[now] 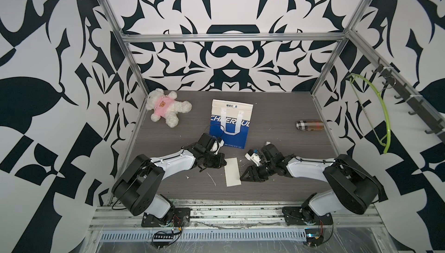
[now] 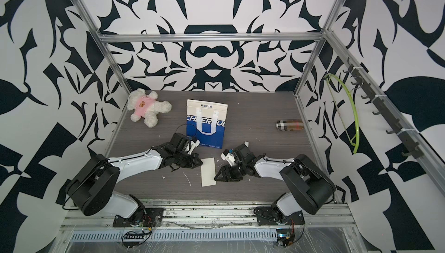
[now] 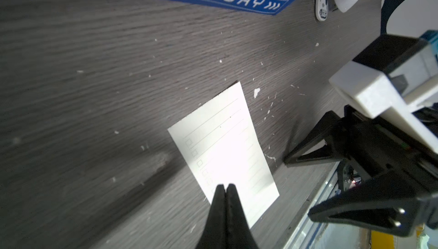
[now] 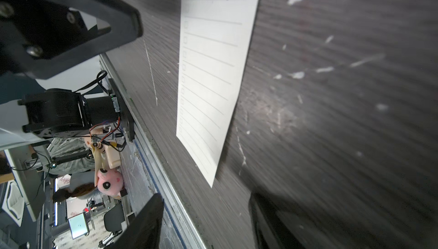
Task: Staple the receipts to the bags
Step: Pick up the receipt from the center of the board.
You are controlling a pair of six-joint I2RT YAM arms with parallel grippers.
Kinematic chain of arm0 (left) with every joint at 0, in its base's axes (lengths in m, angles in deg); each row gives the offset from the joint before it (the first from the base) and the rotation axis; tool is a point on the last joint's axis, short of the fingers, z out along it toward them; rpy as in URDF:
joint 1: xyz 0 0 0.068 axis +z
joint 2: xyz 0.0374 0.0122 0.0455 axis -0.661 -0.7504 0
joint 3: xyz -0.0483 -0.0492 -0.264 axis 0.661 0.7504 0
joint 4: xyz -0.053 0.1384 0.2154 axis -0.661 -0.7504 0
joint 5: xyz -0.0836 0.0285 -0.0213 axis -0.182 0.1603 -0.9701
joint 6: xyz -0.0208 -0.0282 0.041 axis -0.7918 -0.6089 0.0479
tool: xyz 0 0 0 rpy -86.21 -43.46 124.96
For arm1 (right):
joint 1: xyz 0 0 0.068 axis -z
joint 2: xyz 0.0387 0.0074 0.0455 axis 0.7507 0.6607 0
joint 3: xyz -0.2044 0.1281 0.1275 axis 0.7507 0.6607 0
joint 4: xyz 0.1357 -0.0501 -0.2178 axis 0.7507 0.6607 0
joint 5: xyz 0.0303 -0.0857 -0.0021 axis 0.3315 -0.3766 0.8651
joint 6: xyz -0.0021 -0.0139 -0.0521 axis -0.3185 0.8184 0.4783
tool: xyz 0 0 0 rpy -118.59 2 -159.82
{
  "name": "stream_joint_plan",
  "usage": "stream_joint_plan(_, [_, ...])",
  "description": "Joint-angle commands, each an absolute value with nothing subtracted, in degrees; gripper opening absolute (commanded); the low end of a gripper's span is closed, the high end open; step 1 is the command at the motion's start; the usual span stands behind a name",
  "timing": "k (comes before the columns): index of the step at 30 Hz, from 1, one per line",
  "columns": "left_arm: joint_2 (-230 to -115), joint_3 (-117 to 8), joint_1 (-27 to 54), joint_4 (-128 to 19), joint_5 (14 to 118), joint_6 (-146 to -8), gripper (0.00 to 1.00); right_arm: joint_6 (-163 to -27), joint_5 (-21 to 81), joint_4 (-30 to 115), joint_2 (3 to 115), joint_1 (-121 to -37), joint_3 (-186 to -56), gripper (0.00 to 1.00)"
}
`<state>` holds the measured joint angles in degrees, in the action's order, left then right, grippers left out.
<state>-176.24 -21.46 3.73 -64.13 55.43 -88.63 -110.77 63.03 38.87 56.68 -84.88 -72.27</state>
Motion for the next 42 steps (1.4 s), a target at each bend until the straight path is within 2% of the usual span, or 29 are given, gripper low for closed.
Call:
stream_joint_plan(1, [-178.66,-23.63,3.58,-65.59,53.56,-86.56,0.00,-112.76,60.52,38.06,59.45,-86.28,-71.48,0.59])
stream_joint_plan(5, [-180.20,-23.72,3.58,-65.19,52.10,-87.52,0.00,-117.70,59.81,31.99,61.89,-87.57,-69.38,0.57])
stream_joint_plan(14, [-182.78,-22.69,3.58,-64.36,51.87,-88.87,0.00,-120.96,58.54,28.26,66.11,-89.08,-68.96,0.46])
stream_joint_plan(19, [-183.30,-21.67,3.58,-62.56,51.98,-90.28,0.00,-122.86,58.74,26.94,67.67,-89.08,-68.77,0.43])
stream_joint_plan(23, [-183.91,-21.11,3.58,-62.33,52.06,-90.48,0.00,-123.77,57.08,29.68,66.20,-89.08,-68.76,0.51])
stream_joint_plan(27, [-184.37,-20.46,3.58,-62.12,52.33,-90.82,0.00,-120.97,49.01,43.82,60.03,-89.58,-70.72,0.60])
stream_joint_plan(30, [-184.72,-20.10,3.58,-61.34,52.24,-91.40,0.00,-121.04,48.39,45.16,58.62,-89.85,-70.68,0.61])
stream_joint_plan(36, [-185.54,-20.19,3.58,-61.10,52.07,-91.67,0.00,-121.07,50.06,42.80,64.23,-91.13,-72.59,0.57])
stream_joint_plan(42, [-185.61,-19.66,3.58,-61.10,51.89,-92.23,0.00,-121.58,50.58,40.88,64.56,-91.29,-71.97,0.57])
